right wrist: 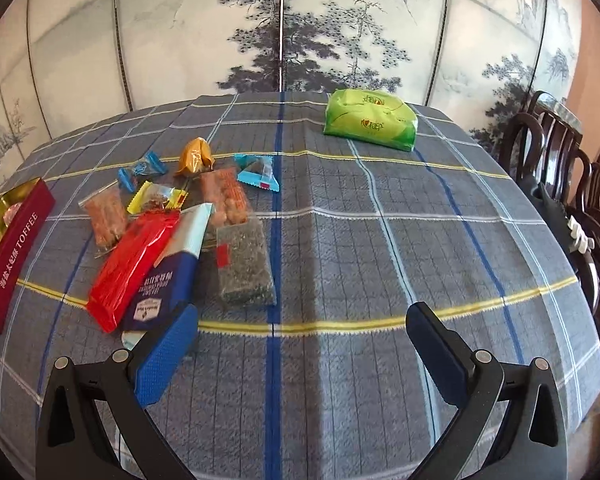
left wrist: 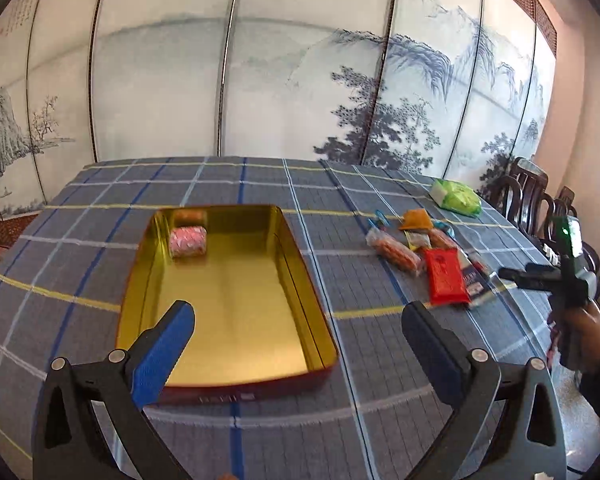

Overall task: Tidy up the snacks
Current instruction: 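Grasp the grey block with the right tool and lift, then carry the grey block into the tin beside the pink cake and release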

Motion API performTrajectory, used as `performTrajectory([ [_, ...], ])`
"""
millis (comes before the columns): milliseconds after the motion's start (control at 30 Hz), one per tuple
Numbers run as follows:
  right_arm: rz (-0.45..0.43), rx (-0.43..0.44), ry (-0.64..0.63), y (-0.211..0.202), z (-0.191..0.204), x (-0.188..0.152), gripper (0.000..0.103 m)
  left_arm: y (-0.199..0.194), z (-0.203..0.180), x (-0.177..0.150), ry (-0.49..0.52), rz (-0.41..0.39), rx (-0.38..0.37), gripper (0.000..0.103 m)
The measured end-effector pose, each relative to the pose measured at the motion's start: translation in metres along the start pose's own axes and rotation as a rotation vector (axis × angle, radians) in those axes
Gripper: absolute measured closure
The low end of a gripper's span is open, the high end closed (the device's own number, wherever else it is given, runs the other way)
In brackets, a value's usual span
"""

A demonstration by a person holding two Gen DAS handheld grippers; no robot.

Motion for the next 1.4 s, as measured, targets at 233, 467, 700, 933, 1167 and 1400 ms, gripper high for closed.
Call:
performTrajectory([
  [233,0.047,0.044,-0.062,0.039,0.02,0.009,0.023,0.004,-0.026,-0.053,-0.06,0.078,-0.059,0.001],
  [467,0.072,0.077,-0.049,0.051,0.026,0.007,0.066,0.005,-0.047,-0.066,-0.051,0.091,-0.09,0.001],
  [700,-0.001,-0.001,-0.029,0.026,0.009,0.035,0.067,0.004,-0.058,-0.069,-0.017,0.088,-0.097,0.001],
  [933,-0.074,-0.065,-0.061,0.004,0.026,0.069,0.067,0.005,-0.065,-0.092,0.025,0.108,-0.08,0.001],
  [1167,-0.117,-0.061,-0.09,-0.011,0.073,0.093,0.067,-0.006,-0.047,-0.103,-0.012,0.103,-0.065,0.001],
  [1400,-0.145,-0.068,-0.127,-0.025,0.121,0.109,0.067,-0.019,-0.026,-0.105,-0.063,0.068,-0.052,0.001],
])
Point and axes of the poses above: each gripper's, at about its wrist camera, not at the fingertips, and y roughly the way its jaws point, z to its left, x to its top, the point moved 9 cm from there along y, roughly the way its jaws point, and after that the axes turned 8 degrees about -x, right-handed, at the moved point
